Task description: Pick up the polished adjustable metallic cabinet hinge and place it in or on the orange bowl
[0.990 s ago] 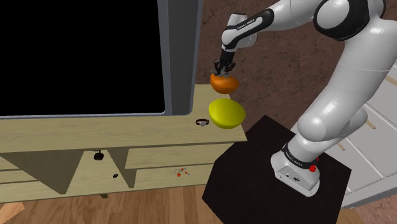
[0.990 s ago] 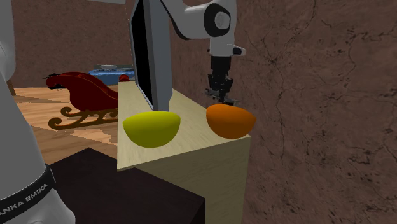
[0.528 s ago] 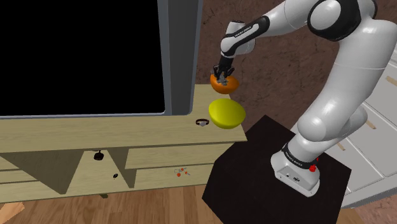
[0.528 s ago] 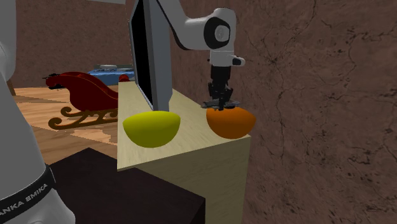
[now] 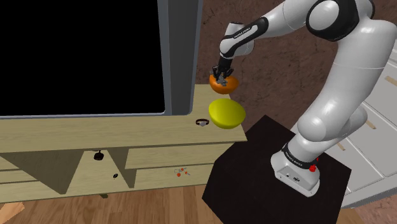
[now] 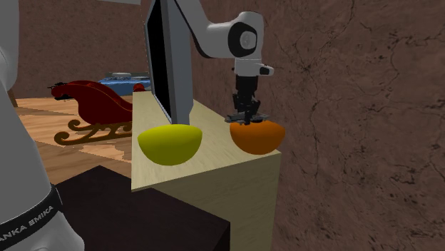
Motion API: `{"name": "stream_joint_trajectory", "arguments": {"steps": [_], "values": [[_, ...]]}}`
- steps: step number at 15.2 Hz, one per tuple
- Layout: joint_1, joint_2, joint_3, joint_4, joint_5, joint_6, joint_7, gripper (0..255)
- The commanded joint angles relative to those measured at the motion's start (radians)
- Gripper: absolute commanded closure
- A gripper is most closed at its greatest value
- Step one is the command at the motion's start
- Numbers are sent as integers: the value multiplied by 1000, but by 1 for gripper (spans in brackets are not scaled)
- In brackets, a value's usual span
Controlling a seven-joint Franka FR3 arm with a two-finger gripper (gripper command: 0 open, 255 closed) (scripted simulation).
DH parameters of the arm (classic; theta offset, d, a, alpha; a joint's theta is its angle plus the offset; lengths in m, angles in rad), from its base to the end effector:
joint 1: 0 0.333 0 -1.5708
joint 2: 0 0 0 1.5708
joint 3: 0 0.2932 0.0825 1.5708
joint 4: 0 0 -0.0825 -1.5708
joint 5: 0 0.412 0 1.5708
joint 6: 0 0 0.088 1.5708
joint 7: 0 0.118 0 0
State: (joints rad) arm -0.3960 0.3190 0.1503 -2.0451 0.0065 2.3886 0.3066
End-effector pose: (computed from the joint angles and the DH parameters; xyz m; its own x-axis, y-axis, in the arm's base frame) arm 0.5910 -0.1481 0.2361 0.8443 -0.5357 0.0108 -0.5344 -0.8433 -0.0575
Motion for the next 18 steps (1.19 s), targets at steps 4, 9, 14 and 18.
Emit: {"name": "stream_joint_trajectory", "arguments": {"steps": [4,9,14,18], "values": [[-3,4,-4,-2,-1,1,-1,0],[-9,-63,0,17,9,-85,-7,0],[-10,-78,1,25,12,-108,-8,0],[-10,-78,1,25,12,-108,-8,0]]}}
